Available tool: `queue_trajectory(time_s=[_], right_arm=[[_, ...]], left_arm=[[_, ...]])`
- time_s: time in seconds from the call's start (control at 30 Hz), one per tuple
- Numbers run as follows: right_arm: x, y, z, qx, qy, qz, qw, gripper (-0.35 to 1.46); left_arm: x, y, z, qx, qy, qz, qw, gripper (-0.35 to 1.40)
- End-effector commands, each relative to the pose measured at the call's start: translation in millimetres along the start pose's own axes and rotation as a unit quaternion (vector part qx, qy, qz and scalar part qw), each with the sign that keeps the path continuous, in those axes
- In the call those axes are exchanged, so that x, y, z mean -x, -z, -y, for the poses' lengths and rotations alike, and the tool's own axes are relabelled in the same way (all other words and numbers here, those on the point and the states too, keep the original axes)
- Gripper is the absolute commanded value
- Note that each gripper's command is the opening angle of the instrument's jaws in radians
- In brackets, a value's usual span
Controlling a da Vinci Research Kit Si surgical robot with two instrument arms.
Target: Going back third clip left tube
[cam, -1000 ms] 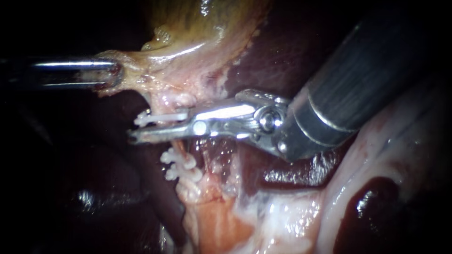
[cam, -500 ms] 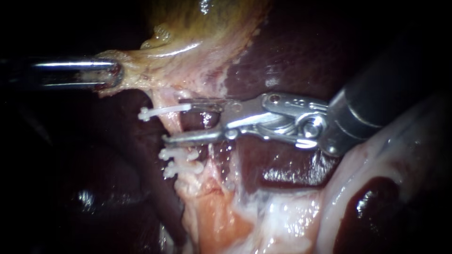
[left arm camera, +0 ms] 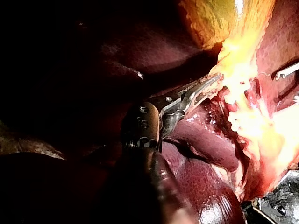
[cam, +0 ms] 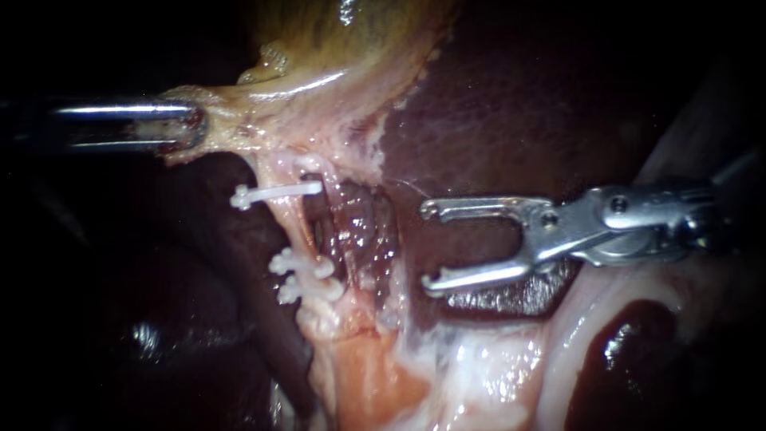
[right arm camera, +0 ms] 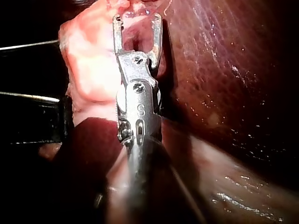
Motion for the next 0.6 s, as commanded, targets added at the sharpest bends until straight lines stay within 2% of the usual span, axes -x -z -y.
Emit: queue_trajectory(time_s=[0.03, 0.3, 0.5, 0.6], right_arm=[[0.0, 0.4, 0.1, 0.000, 0.000, 0.000, 1.0000, 0.50], [0.1, 1.0, 0.3, -0.001, 0.000, 0.000, 1.0000, 0.50], [0.1, 1.0, 0.4, -0.001, 0.000, 0.000, 1.0000, 0.50], [0.1, 1.0, 0.4, -0.001, 0.000, 0.000, 1.0000, 0.50]], left_arm=[[0.0, 0.0, 0.0, 0.000, 0.000, 0.000, 1.0000, -0.35], [0.0, -0.6, -0.1, -0.001, 0.000, -0.001, 1.0000, -0.35], [0.5, -2.8, 0.1, -0.007, -0.001, -0.005, 1.0000, -0.35], [1.2, -4.3, 0.3, -0.002, -0.003, -0.005, 1.0000, -0.35]])
